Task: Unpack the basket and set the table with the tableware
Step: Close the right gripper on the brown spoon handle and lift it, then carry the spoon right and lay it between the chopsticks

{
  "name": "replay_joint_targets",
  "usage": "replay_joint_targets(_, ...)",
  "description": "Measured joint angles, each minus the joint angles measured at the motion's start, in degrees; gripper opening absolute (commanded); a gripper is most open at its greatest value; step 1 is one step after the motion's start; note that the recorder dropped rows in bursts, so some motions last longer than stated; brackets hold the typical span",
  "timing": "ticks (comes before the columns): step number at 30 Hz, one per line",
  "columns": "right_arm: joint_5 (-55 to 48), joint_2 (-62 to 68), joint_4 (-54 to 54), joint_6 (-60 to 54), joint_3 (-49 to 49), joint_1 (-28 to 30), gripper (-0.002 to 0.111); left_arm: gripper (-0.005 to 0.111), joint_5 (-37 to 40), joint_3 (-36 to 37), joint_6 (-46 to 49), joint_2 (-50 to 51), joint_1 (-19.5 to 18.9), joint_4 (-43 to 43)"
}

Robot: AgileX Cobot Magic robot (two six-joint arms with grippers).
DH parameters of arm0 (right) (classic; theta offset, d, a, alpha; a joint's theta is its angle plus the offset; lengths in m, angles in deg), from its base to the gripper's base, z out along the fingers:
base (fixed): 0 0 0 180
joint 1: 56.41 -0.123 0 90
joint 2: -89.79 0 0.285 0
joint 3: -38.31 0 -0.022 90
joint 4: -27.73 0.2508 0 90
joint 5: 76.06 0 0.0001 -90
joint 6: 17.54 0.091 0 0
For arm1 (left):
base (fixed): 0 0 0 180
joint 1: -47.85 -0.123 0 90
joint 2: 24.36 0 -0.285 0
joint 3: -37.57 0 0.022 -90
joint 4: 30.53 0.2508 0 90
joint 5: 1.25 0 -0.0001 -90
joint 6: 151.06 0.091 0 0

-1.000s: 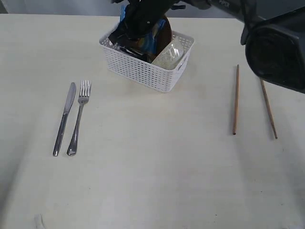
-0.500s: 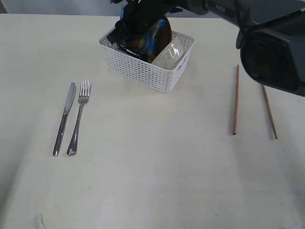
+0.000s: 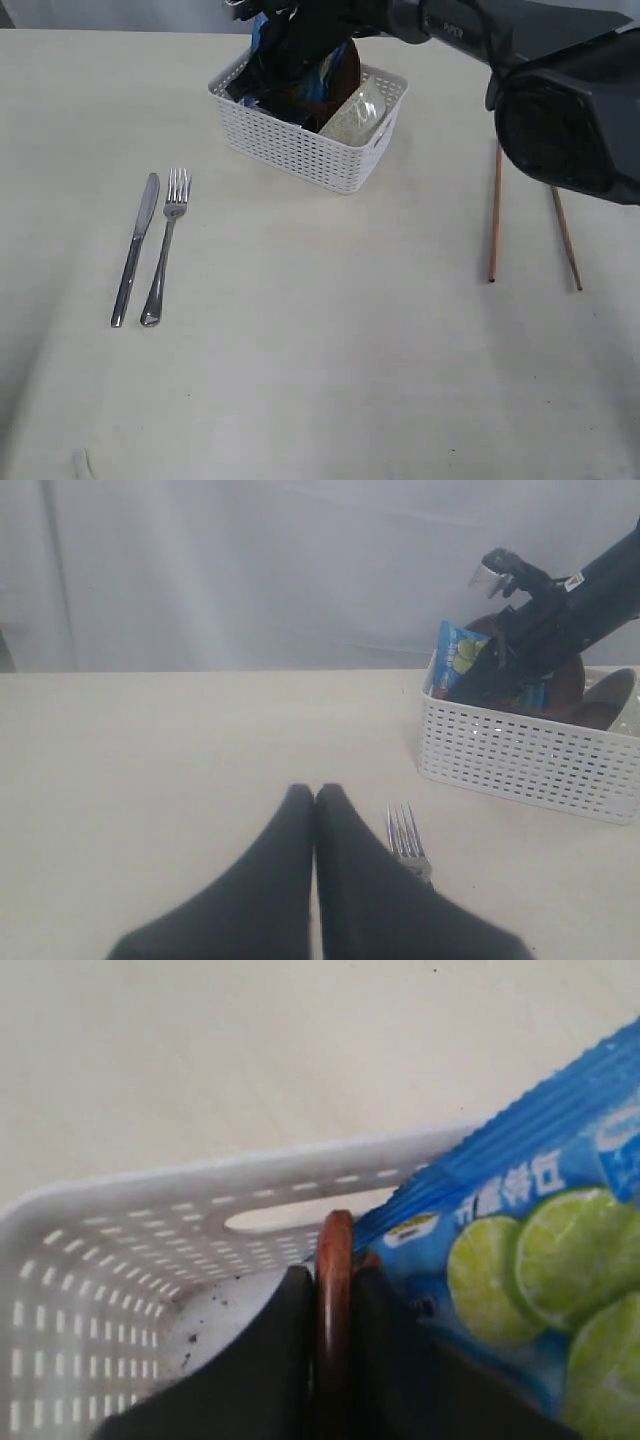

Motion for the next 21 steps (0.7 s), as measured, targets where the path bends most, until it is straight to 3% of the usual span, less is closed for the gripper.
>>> replay_joint_targets(21, -7.8, -18.0, -2.3, 1.8, 0.1, 0.0, -0.001, 0.000, 0.0, 0.0, 0.0, 0.0, 0.0, 0.0)
